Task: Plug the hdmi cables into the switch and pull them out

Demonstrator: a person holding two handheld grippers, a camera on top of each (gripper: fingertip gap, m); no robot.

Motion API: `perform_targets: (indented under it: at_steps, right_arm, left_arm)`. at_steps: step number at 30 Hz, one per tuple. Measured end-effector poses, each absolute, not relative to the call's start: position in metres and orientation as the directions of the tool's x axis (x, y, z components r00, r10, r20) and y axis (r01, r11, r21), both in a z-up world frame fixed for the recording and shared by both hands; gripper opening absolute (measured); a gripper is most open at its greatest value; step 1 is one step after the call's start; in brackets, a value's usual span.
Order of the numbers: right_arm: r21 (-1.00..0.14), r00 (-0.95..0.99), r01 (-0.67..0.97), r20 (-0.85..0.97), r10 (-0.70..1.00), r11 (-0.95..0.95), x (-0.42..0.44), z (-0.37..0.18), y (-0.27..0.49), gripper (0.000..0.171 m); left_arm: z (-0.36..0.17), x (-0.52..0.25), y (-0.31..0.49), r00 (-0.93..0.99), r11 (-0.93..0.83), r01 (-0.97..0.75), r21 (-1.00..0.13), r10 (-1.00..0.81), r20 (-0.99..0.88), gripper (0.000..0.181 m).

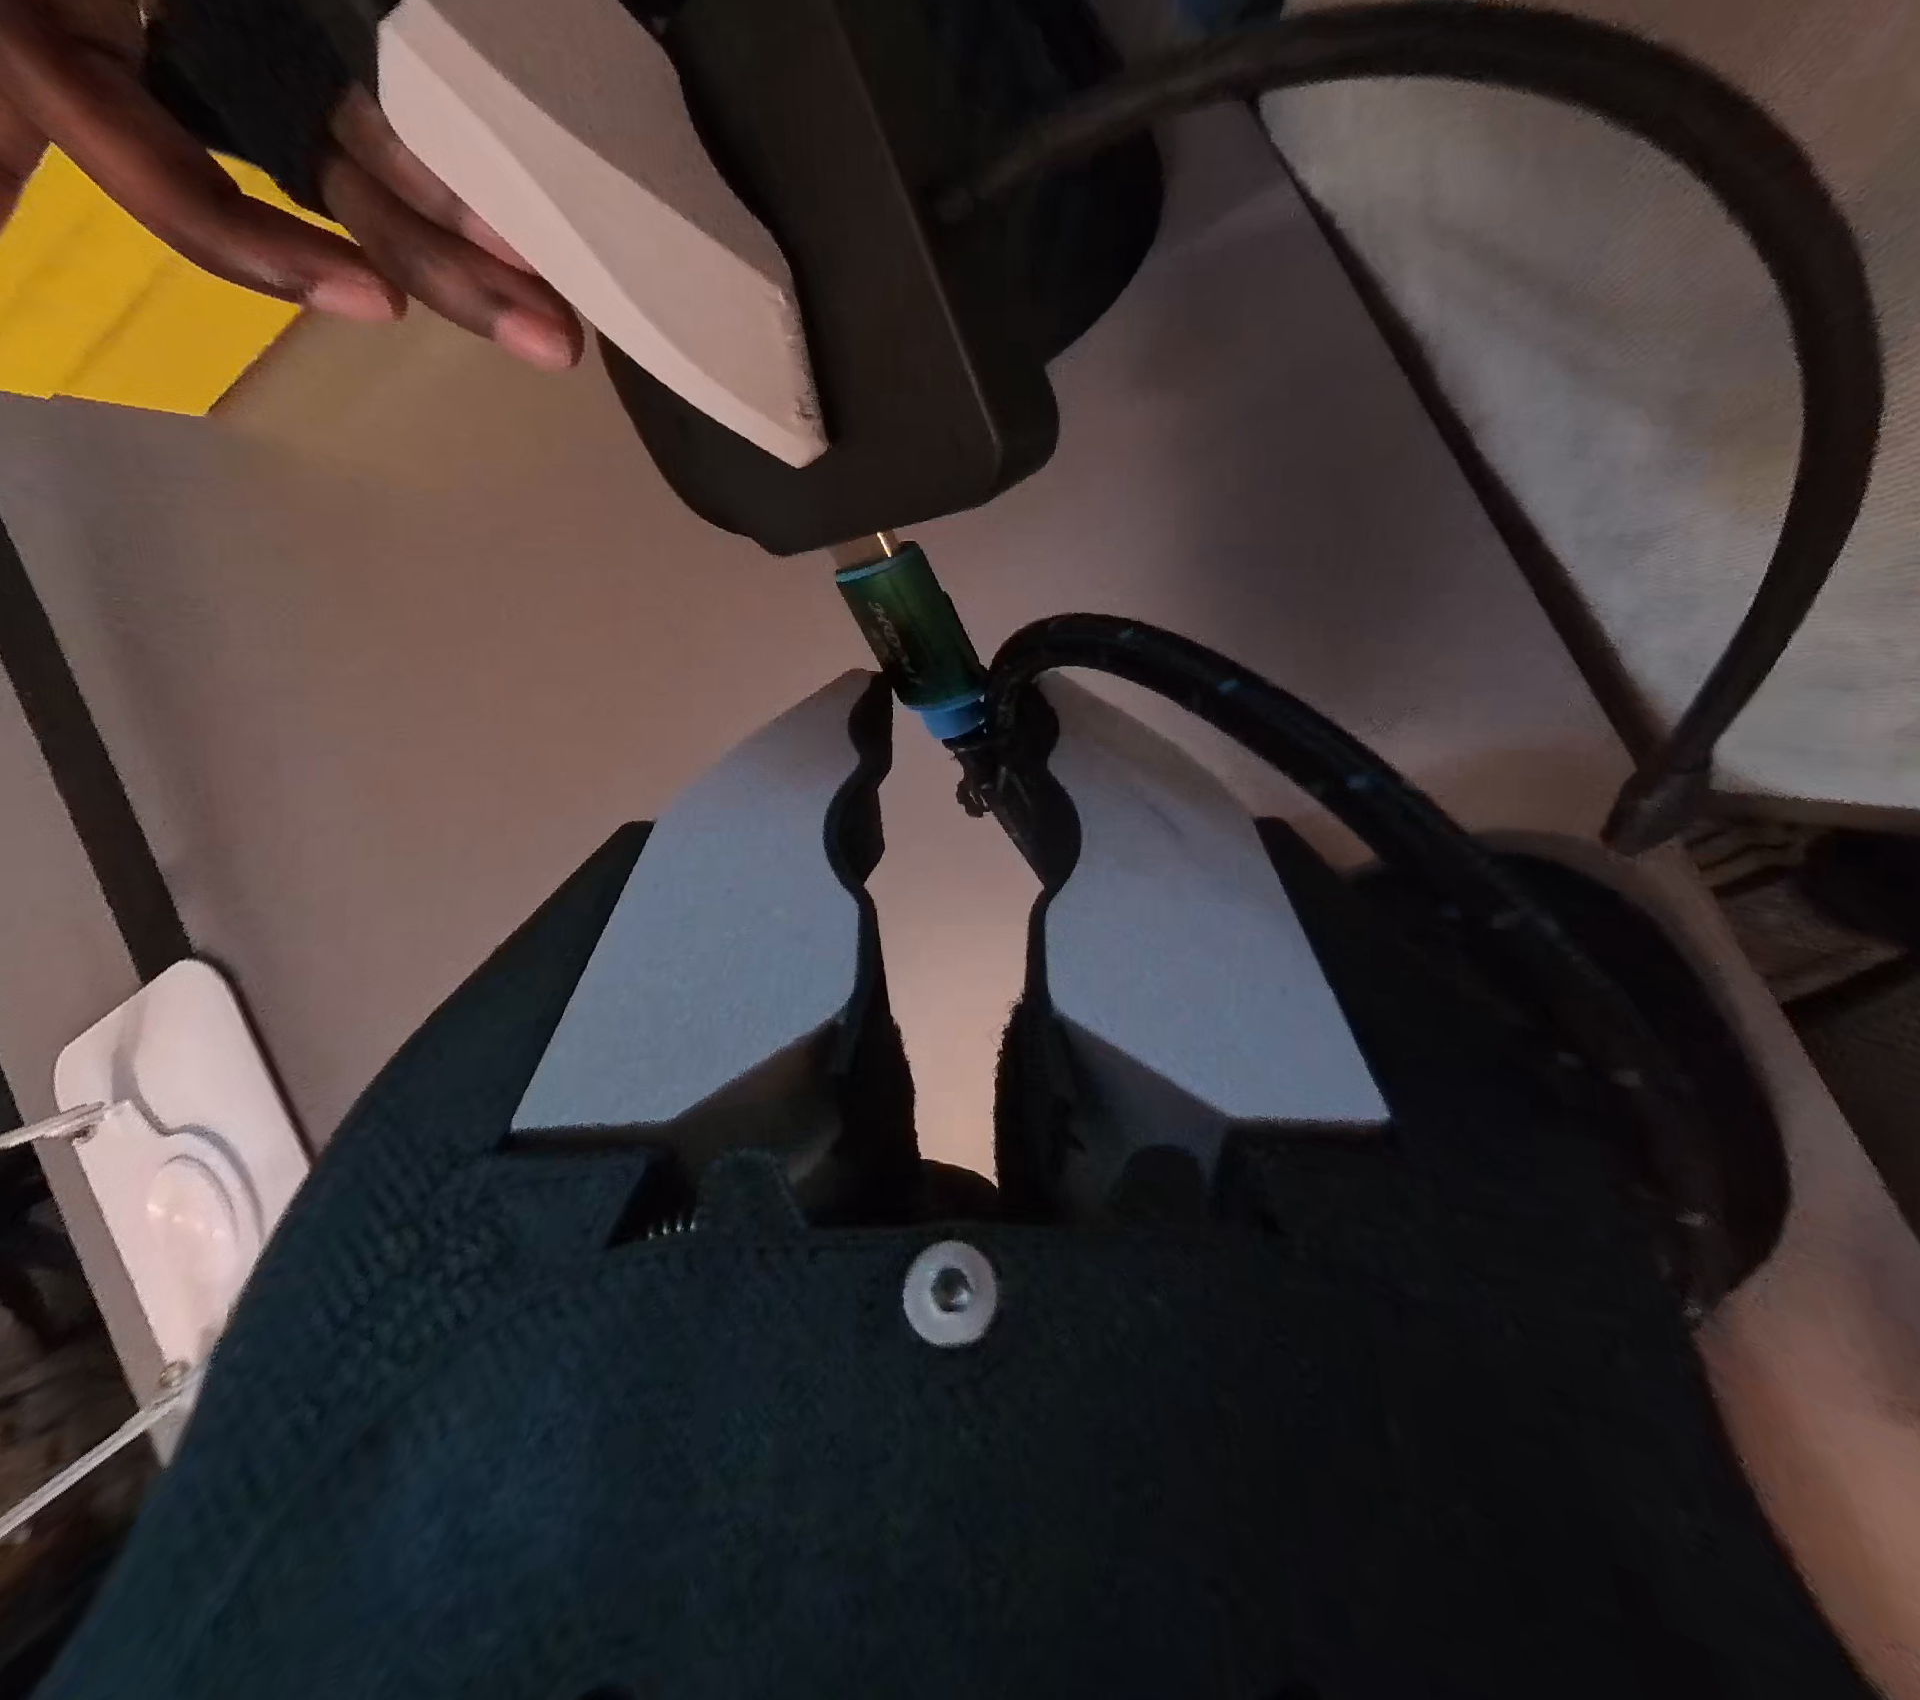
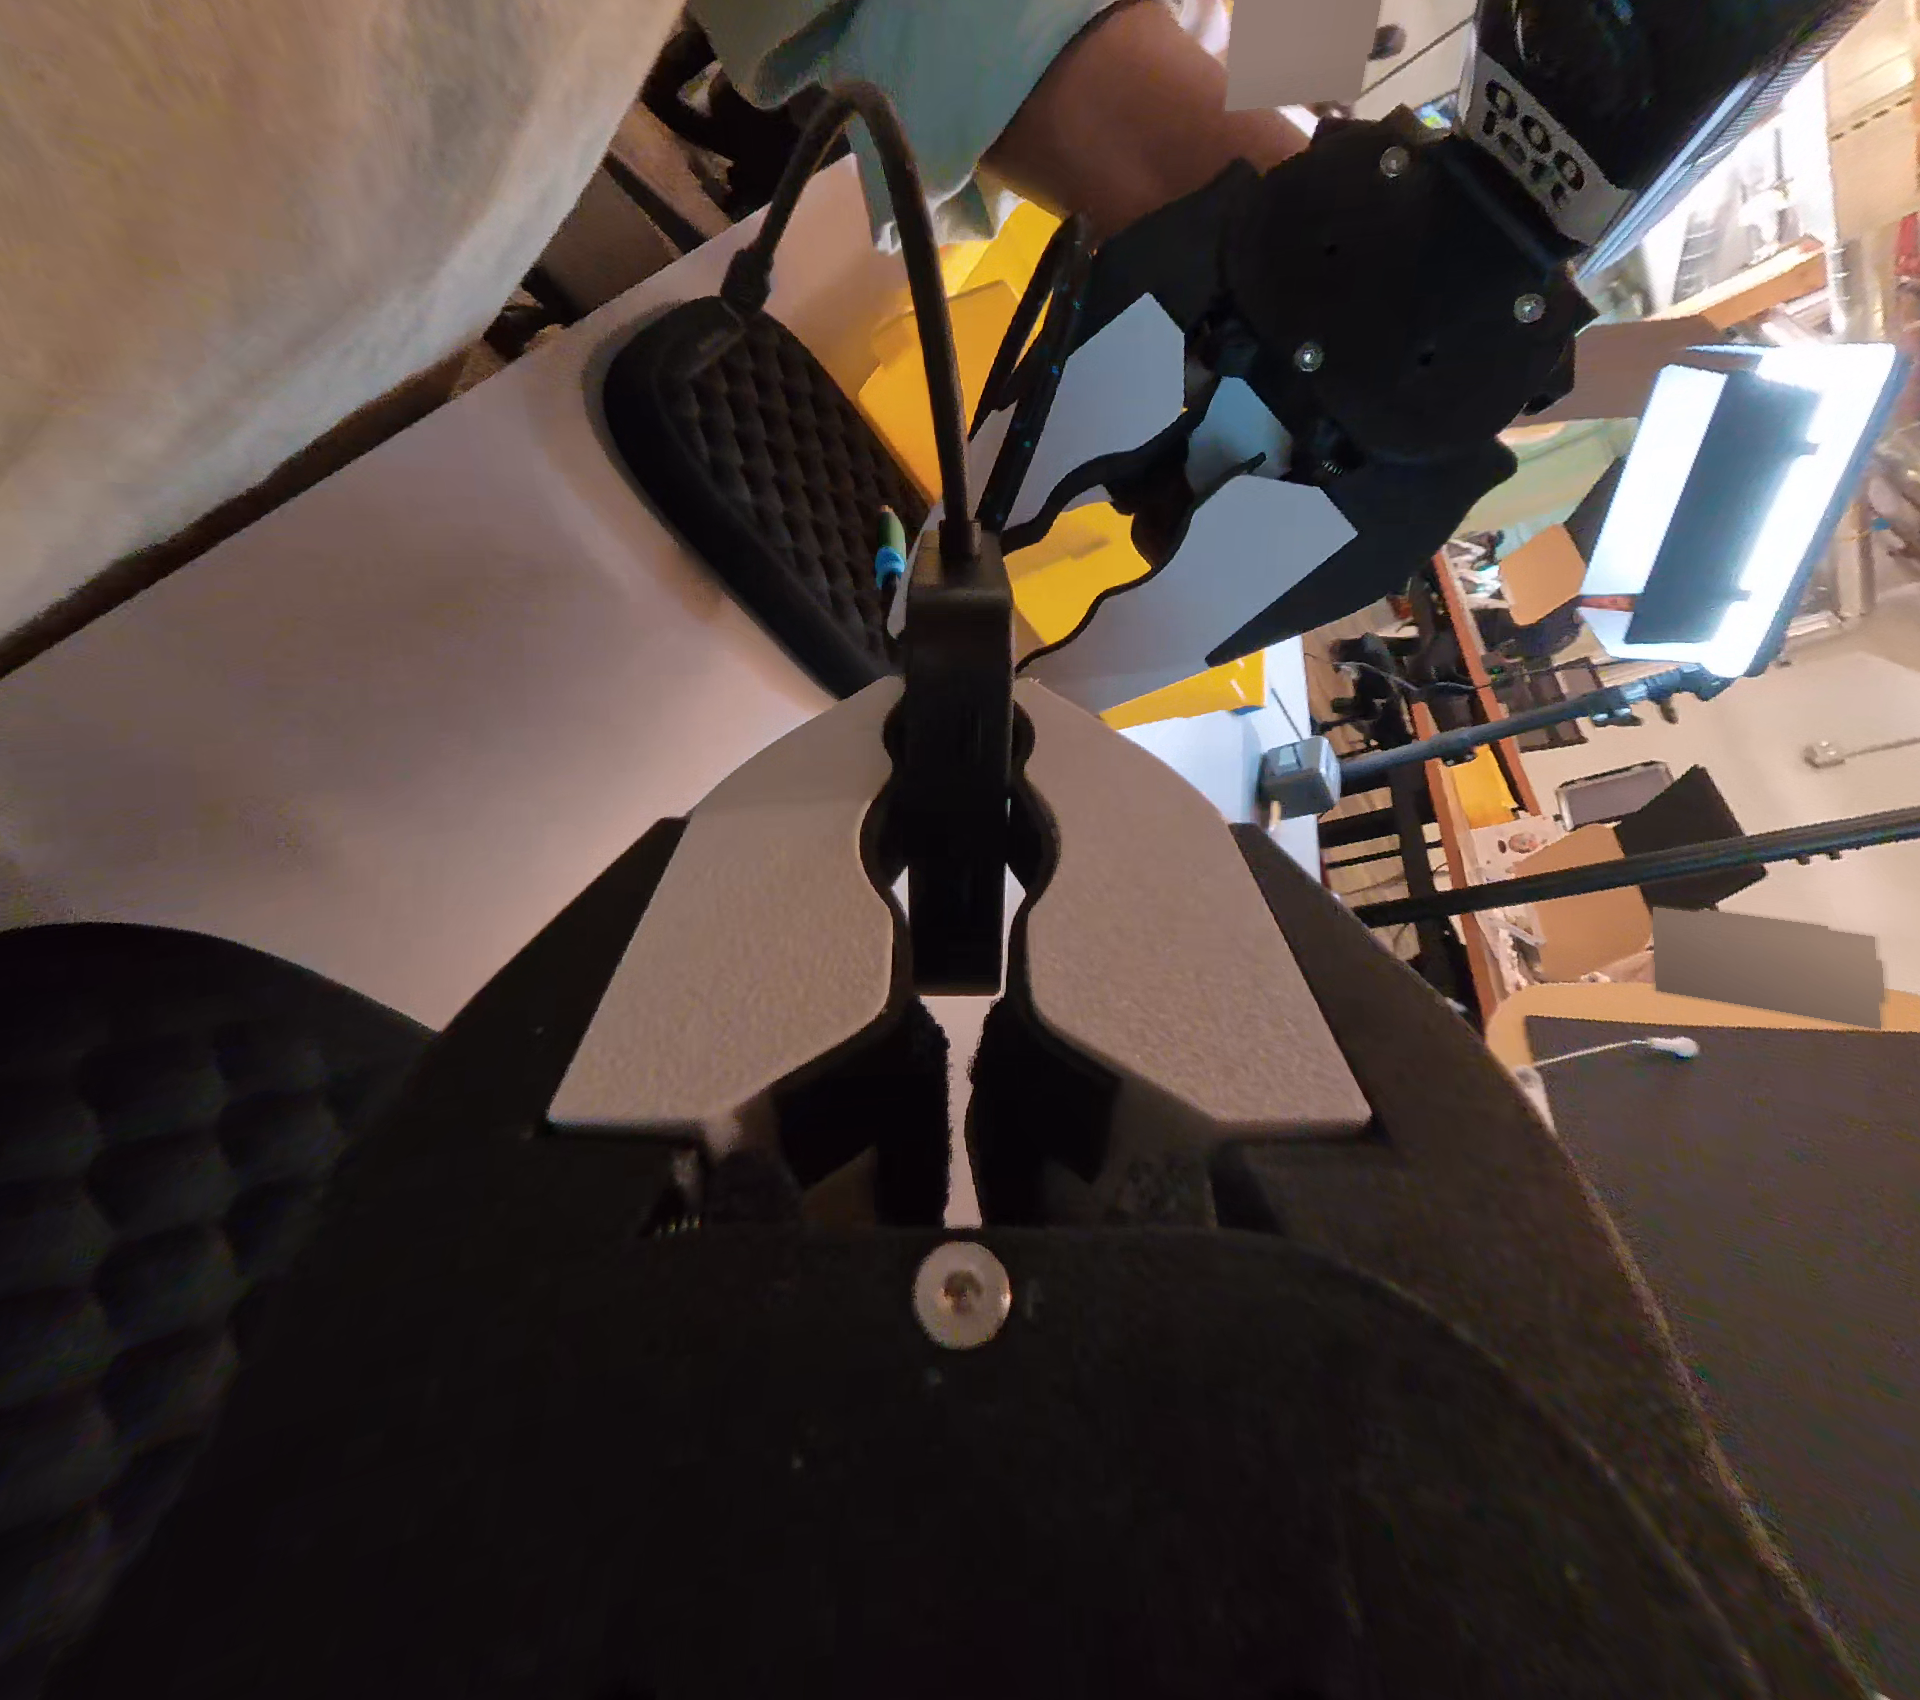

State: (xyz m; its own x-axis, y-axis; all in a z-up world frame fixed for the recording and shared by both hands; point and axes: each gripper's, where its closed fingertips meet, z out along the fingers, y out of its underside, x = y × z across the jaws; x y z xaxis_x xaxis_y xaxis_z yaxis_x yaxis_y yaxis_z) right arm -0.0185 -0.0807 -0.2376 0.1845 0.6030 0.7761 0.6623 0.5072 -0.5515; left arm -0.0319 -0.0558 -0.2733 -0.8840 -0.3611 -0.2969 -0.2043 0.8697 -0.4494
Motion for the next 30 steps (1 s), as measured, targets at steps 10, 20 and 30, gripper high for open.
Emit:
perform_targets:
  at_steps: [10, 20, 30]
  right_arm:
    - [-0.646, 0.188, 0.6, 0.687, 0.702, 0.472, -0.043, -0.254, -0.076, 0.014]
    - [-0.529, 0.125, 0.77, 0.673, 0.729, 0.357, -0.027, -0.296, -0.062, 0.015]
    - [-0.411, 0.104, 0.849, 0.746, 0.658, 0.331, -0.017, -0.311, -0.052, 0.014]
  left_arm:
    - [-0.299, -0.038, -0.057, -0.843, 0.811, -0.249, -0.529, -0.451, -0.294, 0.025]
    - [-0.32, -0.04, -0.052, -0.812, 0.778, -0.28, -0.562, -0.504, -0.293, 0.023]
    - [-0.327, -0.041, -0.045, -0.767, 0.782, -0.313, -0.539, -0.543, -0.343, 0.022]
